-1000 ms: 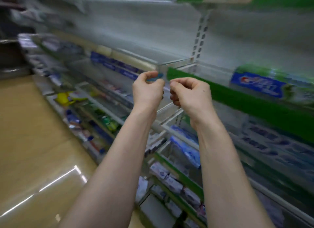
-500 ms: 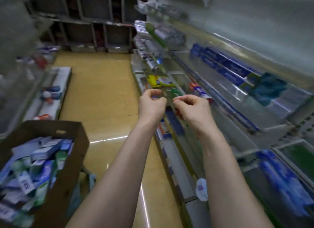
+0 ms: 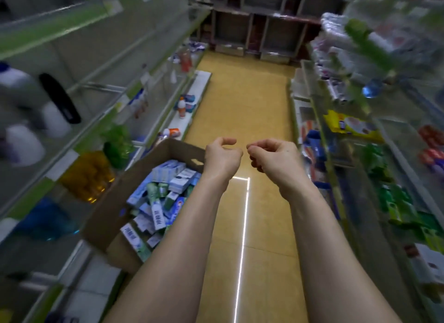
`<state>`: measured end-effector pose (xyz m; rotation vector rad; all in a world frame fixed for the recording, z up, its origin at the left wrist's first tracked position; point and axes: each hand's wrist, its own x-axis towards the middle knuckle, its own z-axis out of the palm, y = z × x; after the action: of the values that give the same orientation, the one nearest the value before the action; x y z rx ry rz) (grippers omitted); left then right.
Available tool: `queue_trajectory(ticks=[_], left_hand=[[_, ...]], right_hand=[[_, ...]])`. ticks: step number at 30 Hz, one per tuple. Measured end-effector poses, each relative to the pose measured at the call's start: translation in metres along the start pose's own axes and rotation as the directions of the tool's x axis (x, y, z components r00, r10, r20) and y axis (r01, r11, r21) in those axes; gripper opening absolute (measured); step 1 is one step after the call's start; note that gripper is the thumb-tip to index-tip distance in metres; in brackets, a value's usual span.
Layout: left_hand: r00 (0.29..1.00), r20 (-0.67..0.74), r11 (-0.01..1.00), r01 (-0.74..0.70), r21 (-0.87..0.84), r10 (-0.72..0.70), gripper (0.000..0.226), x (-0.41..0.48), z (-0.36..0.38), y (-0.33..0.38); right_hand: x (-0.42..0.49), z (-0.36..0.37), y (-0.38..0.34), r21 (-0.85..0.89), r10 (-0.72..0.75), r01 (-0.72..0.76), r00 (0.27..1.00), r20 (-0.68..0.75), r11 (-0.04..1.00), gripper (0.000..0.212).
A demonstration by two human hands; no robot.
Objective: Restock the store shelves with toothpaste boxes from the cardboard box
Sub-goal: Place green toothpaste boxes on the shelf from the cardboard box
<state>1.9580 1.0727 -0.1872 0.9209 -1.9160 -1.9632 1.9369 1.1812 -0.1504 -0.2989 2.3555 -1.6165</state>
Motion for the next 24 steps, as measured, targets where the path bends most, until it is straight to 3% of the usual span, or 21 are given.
queue_trajectory(ticks=[5,12,24], left_hand=[[0.971,-0.203,0.992,0.116,-0.057,-0.125,0.018,0.038,-0.074,-0.026],[0.825,-0.482,0.955,0.236,-0.183,-0.296,0.020,0.072,-0.144,-0.053],[0.563,-0.620,0.835,0.418,-0.358,-0.547,0.018,0.120,-0.187,-0.126]], right_hand=[[0.037,0.073,0.006,-0.015,0.026,-0.023,0.985,0.173,1.000,0.018],[0.091,0.157,0.019,-0.045,0.044,-0.029,0.912,0.408,0.999,0.020],[0.153,0.247,0.066,-0.198,0.180,-0.068,0.752,0.635,0.978,0.027]])
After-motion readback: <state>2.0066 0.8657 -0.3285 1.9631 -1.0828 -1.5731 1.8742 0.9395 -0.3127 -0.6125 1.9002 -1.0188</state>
